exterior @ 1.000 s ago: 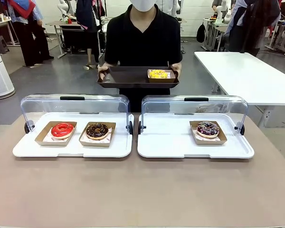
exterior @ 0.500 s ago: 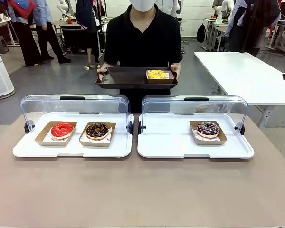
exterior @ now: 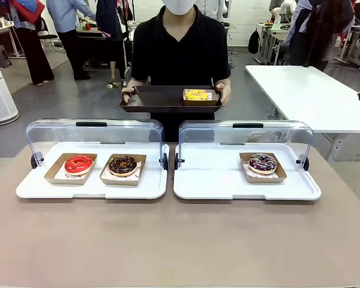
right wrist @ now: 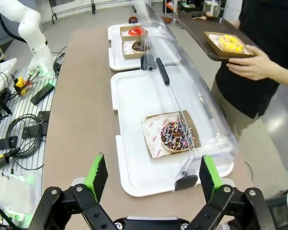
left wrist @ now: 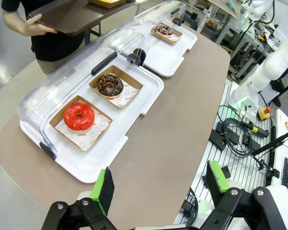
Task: Provide the desired donut to the person.
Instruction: Pick up and lift the Paper togo box containing the Donut pointed at by the person.
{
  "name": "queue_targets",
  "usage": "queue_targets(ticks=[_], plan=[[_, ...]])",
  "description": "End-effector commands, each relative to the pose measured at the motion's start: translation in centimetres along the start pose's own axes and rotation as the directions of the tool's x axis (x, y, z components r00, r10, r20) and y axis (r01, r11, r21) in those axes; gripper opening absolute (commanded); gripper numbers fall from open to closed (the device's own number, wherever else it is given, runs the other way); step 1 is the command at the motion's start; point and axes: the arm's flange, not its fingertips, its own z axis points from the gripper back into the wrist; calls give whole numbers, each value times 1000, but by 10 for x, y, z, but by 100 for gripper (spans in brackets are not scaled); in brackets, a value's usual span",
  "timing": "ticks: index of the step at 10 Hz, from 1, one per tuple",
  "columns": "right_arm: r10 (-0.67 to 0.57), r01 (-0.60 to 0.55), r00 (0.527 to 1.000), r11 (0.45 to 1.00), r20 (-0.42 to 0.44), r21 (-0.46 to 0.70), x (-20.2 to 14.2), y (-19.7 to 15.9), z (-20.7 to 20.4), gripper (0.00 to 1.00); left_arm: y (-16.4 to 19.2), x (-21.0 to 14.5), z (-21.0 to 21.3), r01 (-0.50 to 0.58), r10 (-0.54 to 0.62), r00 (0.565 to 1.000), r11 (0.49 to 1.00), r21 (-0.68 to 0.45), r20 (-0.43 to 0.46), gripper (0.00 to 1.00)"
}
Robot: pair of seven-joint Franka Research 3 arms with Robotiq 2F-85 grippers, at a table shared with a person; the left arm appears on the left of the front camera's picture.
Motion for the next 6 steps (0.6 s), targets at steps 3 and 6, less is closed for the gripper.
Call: queue_targets(ticks=[3, 6], plan=[[0, 0, 1000, 1000, 3, 3, 1, -2, 1, 100, -1, 0, 0, 6, -6, 1000, 1000, -3, 5, 100], [0, 0, 1000, 1000, 3, 3, 1, -2, 1, 100, -1, 0, 0, 6, -6, 1000, 1000, -3, 5, 100]])
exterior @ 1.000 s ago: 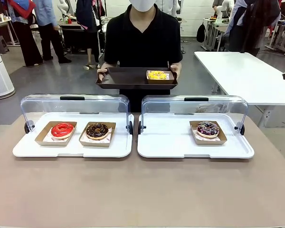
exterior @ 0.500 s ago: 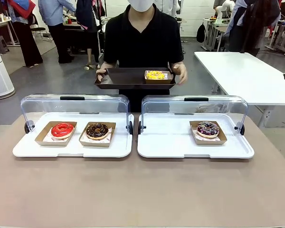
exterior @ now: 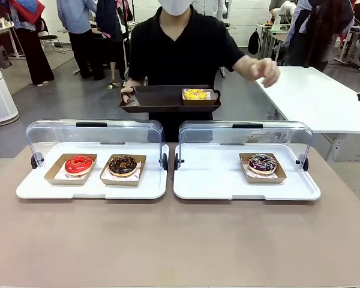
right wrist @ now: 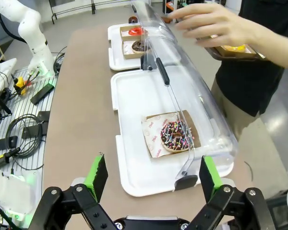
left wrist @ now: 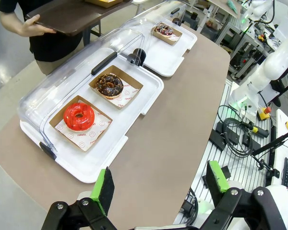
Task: Provide the desired donut to the person.
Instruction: Pick up and lift the Paper togo box containing the Donut pointed at by the person.
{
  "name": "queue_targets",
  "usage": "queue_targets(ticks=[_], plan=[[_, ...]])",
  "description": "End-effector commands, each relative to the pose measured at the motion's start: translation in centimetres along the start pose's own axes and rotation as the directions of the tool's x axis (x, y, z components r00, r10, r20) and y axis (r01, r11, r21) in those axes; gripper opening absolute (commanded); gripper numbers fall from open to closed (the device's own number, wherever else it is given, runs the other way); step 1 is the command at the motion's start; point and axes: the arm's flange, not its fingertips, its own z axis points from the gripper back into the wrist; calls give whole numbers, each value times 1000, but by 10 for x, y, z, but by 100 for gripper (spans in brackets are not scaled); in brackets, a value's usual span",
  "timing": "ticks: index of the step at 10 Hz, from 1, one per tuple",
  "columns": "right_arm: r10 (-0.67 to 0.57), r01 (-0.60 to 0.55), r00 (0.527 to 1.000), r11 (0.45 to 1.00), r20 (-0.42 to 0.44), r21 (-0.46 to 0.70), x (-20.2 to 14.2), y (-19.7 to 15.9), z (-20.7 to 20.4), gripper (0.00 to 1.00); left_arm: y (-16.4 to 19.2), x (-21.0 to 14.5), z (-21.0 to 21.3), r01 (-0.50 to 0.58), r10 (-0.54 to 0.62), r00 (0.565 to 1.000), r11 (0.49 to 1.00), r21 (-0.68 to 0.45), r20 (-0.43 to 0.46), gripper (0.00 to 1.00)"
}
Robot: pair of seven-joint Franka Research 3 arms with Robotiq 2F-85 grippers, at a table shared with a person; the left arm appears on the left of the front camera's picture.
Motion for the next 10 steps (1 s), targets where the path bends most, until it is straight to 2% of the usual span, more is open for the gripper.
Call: queue_targets(ticks=[1, 10], plan=[[0, 0, 1000, 1000, 3, 4, 1, -2, 1, 100, -1, 0, 0, 6, -6, 1000, 1000, -3, 5, 100], [0, 0, 1000, 1000, 3, 4, 1, -2, 1, 100, -1, 0, 0, 6, -6, 1000, 1000, -3, 5, 100]])
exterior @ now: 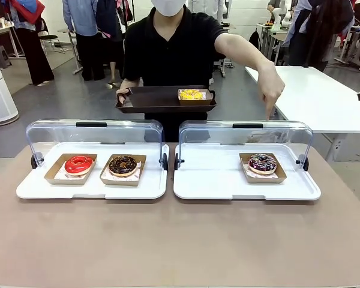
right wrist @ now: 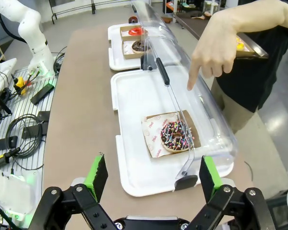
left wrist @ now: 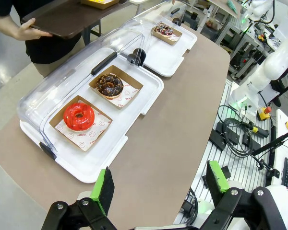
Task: Provide the desired donut to the person.
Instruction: Pick up and lift the Paper togo box containing the Donut pointed at by the person.
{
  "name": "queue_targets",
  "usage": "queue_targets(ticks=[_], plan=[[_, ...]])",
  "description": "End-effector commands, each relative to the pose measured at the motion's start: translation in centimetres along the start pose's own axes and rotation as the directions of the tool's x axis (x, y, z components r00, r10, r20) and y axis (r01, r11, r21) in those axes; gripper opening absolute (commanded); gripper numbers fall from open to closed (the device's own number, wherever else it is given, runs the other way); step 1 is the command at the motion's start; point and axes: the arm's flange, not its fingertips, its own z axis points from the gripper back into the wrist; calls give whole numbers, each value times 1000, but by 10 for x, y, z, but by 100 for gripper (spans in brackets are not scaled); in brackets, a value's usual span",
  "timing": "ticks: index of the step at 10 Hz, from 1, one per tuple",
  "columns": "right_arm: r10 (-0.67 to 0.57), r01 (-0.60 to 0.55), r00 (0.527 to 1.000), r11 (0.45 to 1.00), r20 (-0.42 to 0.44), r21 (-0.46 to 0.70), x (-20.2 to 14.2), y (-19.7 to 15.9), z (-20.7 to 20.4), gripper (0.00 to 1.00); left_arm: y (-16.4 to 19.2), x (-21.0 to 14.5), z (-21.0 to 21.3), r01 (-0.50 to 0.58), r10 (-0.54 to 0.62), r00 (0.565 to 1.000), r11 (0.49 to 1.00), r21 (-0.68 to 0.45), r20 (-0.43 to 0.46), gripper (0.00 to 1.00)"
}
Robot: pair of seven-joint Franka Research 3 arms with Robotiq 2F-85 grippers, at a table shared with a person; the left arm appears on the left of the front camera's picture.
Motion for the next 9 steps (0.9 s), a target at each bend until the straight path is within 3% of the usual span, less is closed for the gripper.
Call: queue_targets(ticks=[1, 9], plan=[[0, 0, 1000, 1000, 3, 3, 1, -2, 1, 100, -1, 0, 0, 6, -6, 1000, 1000, -3, 5, 100], [0, 0, 1000, 1000, 3, 3, 1, -2, 1, 100, -1, 0, 0, 6, -6, 1000, 1000, -3, 5, 100]])
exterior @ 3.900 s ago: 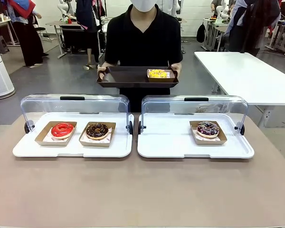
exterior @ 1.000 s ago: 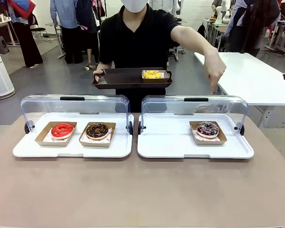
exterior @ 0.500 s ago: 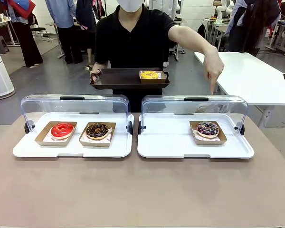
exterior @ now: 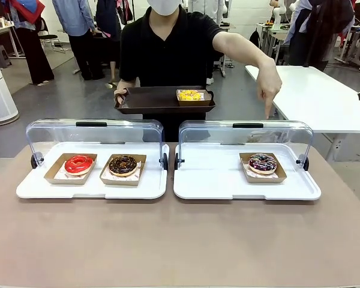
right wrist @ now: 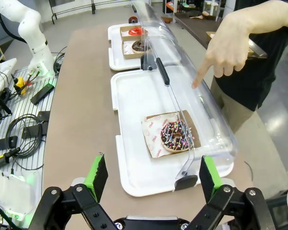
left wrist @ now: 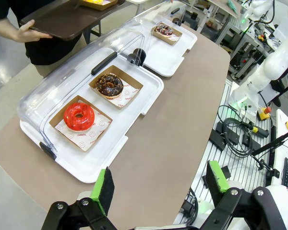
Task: Provide the desired donut to the person.
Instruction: Pick up and lift the Paper togo box containing the Donut pointed at by the person.
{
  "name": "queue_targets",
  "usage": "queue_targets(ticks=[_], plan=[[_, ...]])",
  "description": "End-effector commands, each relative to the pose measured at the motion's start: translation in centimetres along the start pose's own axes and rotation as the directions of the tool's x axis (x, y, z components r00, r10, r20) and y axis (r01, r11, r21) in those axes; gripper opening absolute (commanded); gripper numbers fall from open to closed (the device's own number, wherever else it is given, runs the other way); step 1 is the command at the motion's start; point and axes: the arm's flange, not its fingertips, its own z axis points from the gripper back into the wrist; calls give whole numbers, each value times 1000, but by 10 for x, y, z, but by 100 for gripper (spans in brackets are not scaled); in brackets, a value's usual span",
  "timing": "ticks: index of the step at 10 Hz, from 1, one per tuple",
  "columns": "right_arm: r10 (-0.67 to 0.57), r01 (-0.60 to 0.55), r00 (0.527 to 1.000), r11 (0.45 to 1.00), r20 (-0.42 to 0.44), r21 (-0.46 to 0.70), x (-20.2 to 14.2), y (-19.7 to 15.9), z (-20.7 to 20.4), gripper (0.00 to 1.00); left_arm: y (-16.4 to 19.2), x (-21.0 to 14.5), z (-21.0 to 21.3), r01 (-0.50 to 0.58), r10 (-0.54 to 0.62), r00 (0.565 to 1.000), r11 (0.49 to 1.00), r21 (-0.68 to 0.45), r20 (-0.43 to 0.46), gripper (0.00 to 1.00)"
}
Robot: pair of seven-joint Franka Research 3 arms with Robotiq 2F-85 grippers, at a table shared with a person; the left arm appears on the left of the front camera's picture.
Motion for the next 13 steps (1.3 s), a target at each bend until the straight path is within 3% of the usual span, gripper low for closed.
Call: queue_targets(ticks=[1, 2, 3, 5, 7, 8, 10, 13], plan=[[0, 0, 1000, 1000, 3, 3, 1, -2, 1, 100, -1, 0, 0, 6, -6, 1000, 1000, -3, 5, 100], [0, 0, 1000, 1000, 0, 0, 0, 0, 0, 100, -1, 0, 0, 6, -6, 1000, 1000, -3, 5, 100], [84, -87, 993, 996, -85, -36, 29, 30, -16, 100, -1, 0, 0, 6, -6, 1000, 1000, -3, 5, 100], [170, -163, 961, 985, -216, 52, 81, 73, -57, 100, -1, 0, 0, 6, -6, 1000, 1000, -3, 5, 100], [233, -192, 897, 971, -376, 143, 108, 109, -109, 100, -1, 0, 0, 6, -6, 1000, 1000, -3, 5, 100], [231, -198, 860, 973, -455, 119, 117, 119, -138, 100, -1, 0, 0, 6, -6, 1000, 1000, -3, 5, 100], [149, -150, 841, 988, -520, 40, 127, 117, -185, 100, -1, 0, 0, 6, -6, 1000, 1000, -3, 5, 100], [90, -179, 782, 980, -616, -83, 123, 111, -232, 100, -1, 0, 0, 6, -6, 1000, 1000, -3, 5, 100]])
